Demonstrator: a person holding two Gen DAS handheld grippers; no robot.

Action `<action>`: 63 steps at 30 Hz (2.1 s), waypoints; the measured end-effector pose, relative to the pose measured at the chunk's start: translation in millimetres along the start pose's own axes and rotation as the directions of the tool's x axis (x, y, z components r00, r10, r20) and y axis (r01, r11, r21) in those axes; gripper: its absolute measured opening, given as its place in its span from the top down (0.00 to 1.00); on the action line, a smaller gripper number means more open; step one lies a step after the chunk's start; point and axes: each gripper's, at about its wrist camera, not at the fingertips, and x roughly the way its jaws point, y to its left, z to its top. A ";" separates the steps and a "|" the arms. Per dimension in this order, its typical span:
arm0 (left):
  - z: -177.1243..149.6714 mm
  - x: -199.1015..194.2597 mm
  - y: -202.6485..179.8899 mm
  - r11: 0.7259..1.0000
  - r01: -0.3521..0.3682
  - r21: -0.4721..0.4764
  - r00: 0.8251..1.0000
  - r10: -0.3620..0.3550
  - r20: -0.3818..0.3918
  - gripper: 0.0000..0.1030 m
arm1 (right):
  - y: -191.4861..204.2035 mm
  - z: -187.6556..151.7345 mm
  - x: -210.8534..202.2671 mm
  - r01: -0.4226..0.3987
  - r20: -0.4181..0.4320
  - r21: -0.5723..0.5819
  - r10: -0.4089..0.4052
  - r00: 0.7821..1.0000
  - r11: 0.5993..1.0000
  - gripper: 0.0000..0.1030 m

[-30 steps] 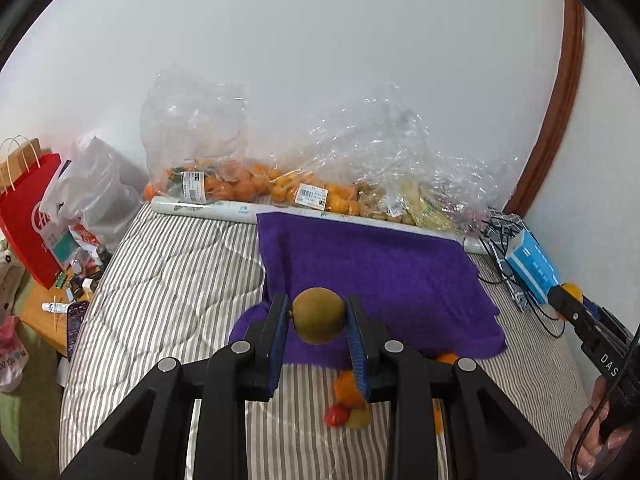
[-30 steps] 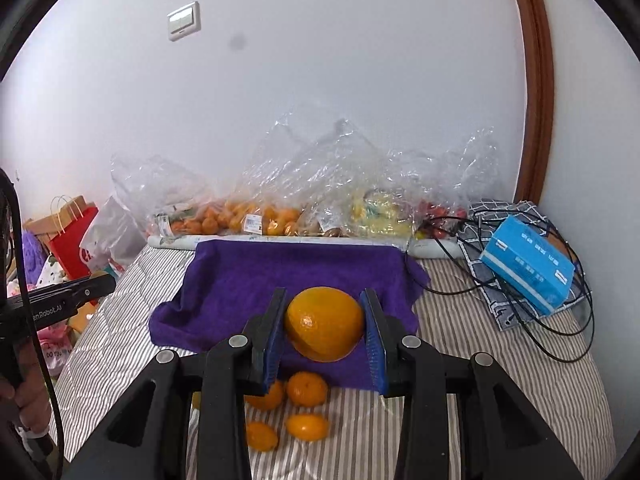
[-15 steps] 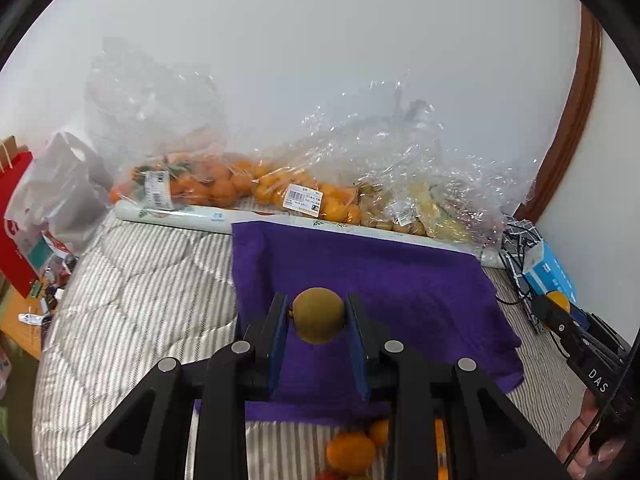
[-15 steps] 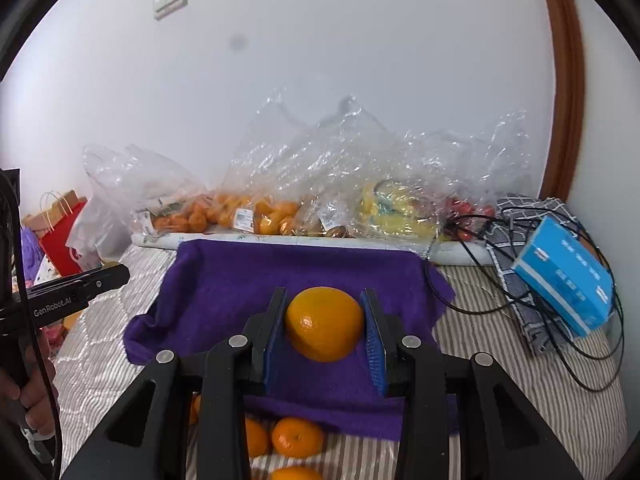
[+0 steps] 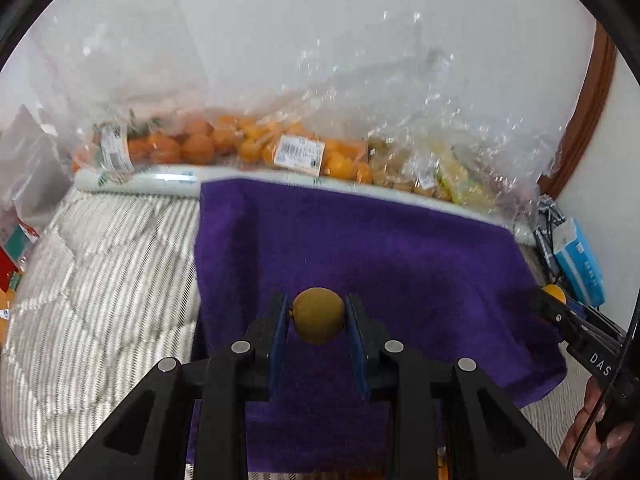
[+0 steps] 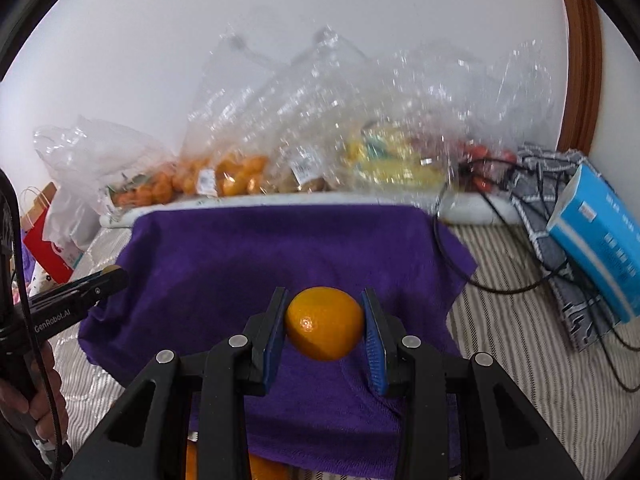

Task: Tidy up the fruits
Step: 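Open the right tool over the towel while the left tool releases the greenish fruit onto it, then close the right tool on an oval orange in front of the towel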

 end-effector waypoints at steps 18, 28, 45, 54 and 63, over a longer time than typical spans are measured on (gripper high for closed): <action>-11.9 23.5 -4.3 0.999 0.038 0.020 0.997 -0.037 -0.062 0.74 | 0.3 -15.1 40.9 -0.006 -0.110 0.005 0.006 0.994 1.000 0.65; -7.2 15.0 3.0 0.998 0.063 -0.030 0.997 -0.064 -0.047 0.59 | 4.1 -15.2 15.1 -0.014 -0.023 -0.009 0.014 1.000 1.000 0.31; -36.1 -80.8 -0.9 0.999 -0.026 0.021 0.998 0.025 0.058 0.58 | 18.9 -36.5 -82.0 0.037 0.066 -0.012 -0.036 0.997 0.999 0.31; -71.1 -122.3 23.0 1.000 -0.021 0.014 0.999 0.021 0.033 0.58 | 35.1 -76.4 -115.5 0.017 0.008 -0.040 -0.017 1.000 0.999 0.34; -92.8 -131.2 46.7 1.000 -0.022 -0.014 1.000 0.022 0.014 0.58 | 45.7 -108.1 -125.2 0.034 -0.002 -0.061 -0.034 0.999 0.998 0.53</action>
